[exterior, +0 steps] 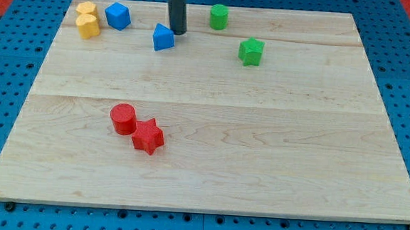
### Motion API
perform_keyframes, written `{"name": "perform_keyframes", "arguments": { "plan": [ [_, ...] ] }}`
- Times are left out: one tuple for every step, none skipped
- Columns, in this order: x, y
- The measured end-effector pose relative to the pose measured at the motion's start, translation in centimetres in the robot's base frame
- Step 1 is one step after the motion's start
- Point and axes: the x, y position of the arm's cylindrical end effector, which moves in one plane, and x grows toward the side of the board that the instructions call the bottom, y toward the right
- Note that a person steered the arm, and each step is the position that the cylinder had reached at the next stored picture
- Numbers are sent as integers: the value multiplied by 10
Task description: Place the blue triangle to the right of the yellow heart
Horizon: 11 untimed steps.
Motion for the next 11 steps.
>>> {"name": "perform_keyframes", "arguments": {
  "plan": [
    [22, -26],
    [36, -65],
    [38, -107],
    [40, -92],
    [64, -56],
    [102, -45],
    [129, -71],
    [123, -85],
    [100, -98],
    [69, -116],
    [37, -118]
  ]
}}
